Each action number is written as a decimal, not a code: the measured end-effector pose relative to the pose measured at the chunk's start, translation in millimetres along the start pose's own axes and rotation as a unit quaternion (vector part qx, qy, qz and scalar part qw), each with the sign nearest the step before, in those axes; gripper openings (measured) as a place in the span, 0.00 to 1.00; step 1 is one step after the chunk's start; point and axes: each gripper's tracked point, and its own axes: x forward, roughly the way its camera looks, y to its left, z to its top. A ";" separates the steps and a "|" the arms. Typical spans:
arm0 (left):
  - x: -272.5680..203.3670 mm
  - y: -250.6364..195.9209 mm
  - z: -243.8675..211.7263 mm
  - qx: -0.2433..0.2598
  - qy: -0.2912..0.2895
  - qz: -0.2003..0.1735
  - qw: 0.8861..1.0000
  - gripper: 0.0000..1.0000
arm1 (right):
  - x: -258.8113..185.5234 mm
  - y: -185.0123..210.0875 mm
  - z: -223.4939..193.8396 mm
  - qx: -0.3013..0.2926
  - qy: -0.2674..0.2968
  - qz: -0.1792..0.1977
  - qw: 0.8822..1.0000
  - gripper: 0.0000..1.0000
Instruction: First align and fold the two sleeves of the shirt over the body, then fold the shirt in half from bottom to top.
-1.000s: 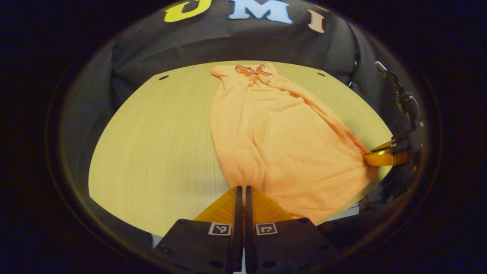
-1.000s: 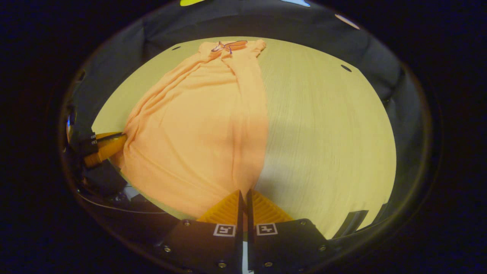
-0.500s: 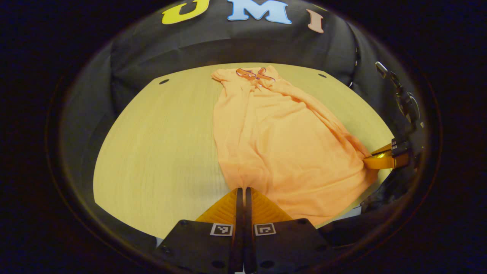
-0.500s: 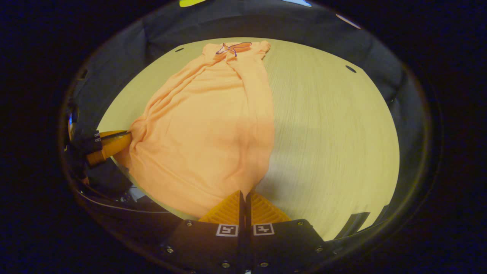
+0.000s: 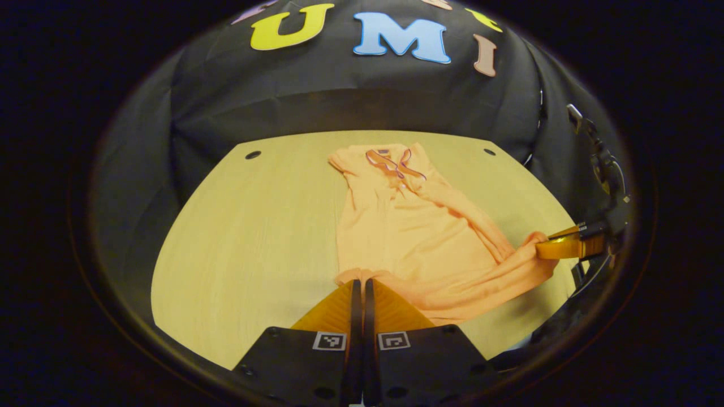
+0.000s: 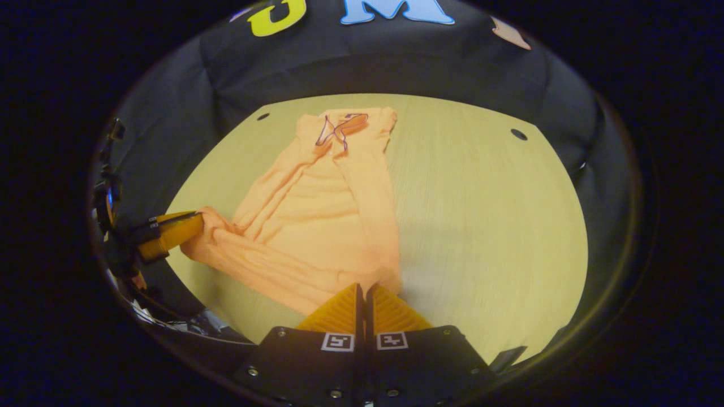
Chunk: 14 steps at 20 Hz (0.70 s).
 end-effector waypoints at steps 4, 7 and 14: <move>25.1 15.7 54.5 -0.002 -0.029 -0.002 1.000 0.07 | 9.6 -12.4 52.2 -0.005 -0.031 -0.007 0.999 0.00; 50.9 26.5 102.4 -0.012 -0.053 -0.002 0.999 0.07 | 23.1 -21.1 95.9 -0.005 -0.053 -0.009 0.999 0.00; 113.9 52.7 210.3 -0.013 -0.106 -0.004 0.994 0.06 | 59.1 -40.1 212.7 -0.007 -0.113 -0.009 0.994 0.00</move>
